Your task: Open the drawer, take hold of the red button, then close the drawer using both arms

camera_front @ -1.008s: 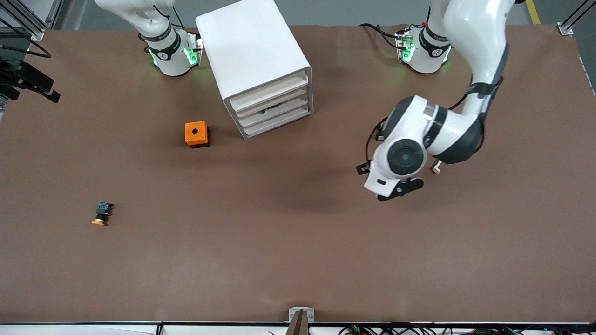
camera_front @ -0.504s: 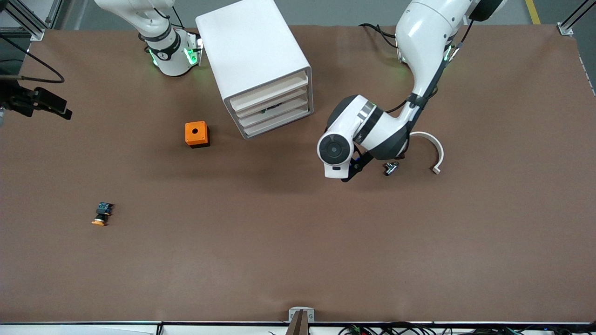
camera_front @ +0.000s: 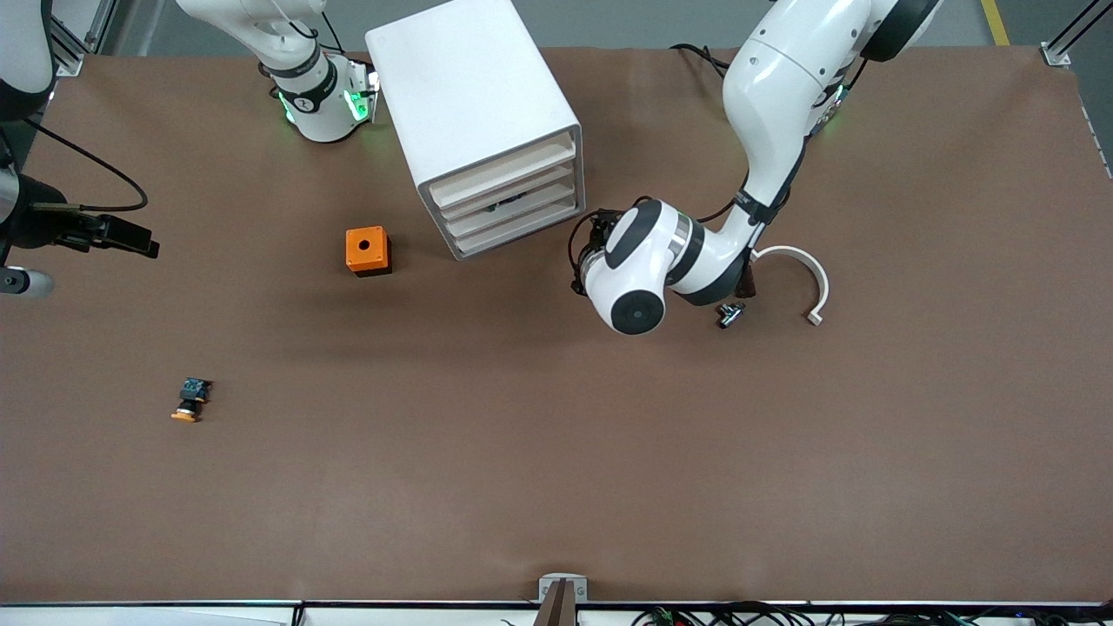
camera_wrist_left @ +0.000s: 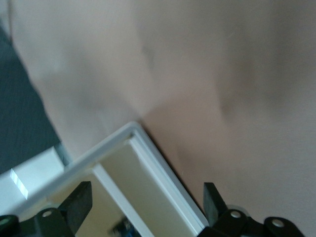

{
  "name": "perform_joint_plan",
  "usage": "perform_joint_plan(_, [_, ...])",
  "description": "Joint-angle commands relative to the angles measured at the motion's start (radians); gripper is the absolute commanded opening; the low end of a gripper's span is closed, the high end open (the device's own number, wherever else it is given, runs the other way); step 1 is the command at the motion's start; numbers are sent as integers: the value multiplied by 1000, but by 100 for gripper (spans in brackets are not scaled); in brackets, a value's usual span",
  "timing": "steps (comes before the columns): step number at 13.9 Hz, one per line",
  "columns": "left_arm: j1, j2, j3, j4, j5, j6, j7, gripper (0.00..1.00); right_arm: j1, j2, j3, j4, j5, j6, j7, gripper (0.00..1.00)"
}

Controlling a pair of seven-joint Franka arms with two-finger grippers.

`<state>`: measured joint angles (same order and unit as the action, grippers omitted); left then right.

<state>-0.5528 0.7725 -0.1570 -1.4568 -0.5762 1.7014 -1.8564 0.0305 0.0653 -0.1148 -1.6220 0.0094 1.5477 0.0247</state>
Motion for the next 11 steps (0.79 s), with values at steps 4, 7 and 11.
perform_joint_plan(4, [19, 60, 5, 24, -273, -2, -304, 88, -35, 65, 3, 28, -12, 68, -72, 100])
perform_joint_plan(7, [8, 79, 4, 24, -333, -9, -386, 82, -29, 65, 4, 25, -12, 60, -60, 100])
perform_joint_plan(11, [13, 113, 2, 24, -470, -101, -392, 69, -1, 62, 9, 21, -12, 43, 33, 100])
